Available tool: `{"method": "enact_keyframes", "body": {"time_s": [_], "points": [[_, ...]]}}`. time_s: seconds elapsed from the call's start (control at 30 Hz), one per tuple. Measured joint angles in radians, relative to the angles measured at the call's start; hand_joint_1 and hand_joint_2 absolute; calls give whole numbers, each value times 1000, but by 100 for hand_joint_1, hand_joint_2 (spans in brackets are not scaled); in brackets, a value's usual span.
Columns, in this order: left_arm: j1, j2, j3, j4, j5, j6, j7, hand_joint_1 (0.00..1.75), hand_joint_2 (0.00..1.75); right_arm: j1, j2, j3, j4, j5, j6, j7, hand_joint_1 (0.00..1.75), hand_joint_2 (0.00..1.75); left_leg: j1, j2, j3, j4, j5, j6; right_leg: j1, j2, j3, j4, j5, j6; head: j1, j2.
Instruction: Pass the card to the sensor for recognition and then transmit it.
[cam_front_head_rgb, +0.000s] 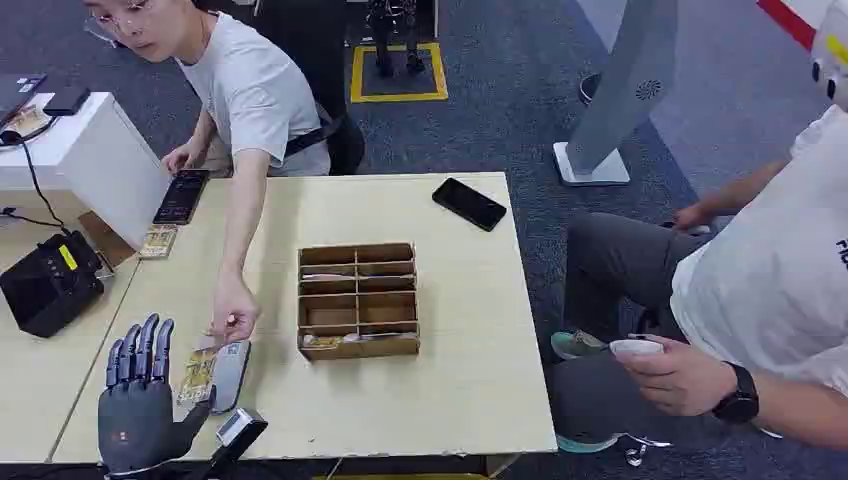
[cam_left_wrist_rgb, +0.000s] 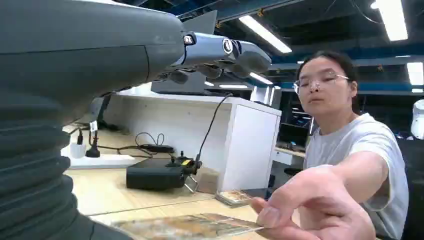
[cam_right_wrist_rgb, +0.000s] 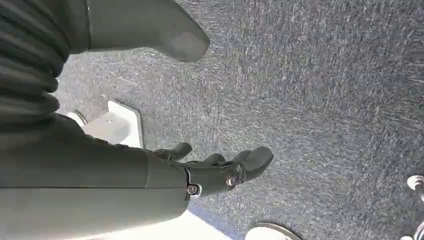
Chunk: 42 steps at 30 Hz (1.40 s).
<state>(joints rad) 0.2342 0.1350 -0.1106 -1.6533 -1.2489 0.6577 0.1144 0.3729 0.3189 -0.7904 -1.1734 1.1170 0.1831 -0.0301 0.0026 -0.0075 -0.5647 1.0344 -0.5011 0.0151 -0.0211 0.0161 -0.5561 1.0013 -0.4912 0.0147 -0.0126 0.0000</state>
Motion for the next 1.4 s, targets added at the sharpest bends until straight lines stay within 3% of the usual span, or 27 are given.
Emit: {"method": "enact_keyframes", "body": {"time_s": [0.77,0.93,1.1,1.33,1.4], "points": [[-1,0,7,0,37,5,-24,175,175,-16,0,-5,15,18,-8,-15,0,175,0,0,0,0,0,0,0,0,0,0,0,0,0,0],[-1,0,7,-1,144,25,-121,175,175,-25,0,-18,23,44,-8,-37,0,175,0,0,0,0,0,0,0,0,0,0,0,0,0,0],[1,0,7,-10,323,24,-207,175,175,-38,0,-39,36,57,-11,-54,0,175,0,0,0,0,0,0,0,0,0,0,0,0,0,0],[1,-15,14,-31,447,-22,-232,175,175,-40,0,-39,44,52,-18,-47,0,175,0,0,0,0,0,0,0,0,0,0,0,0,0,0],[1,-21,16,-37,548,-70,-246,175,175,-40,0,-39,45,41,-21,-40,0,175,0,0,0,0,0,0,0,0,0,0,0,0,0,0]]}}
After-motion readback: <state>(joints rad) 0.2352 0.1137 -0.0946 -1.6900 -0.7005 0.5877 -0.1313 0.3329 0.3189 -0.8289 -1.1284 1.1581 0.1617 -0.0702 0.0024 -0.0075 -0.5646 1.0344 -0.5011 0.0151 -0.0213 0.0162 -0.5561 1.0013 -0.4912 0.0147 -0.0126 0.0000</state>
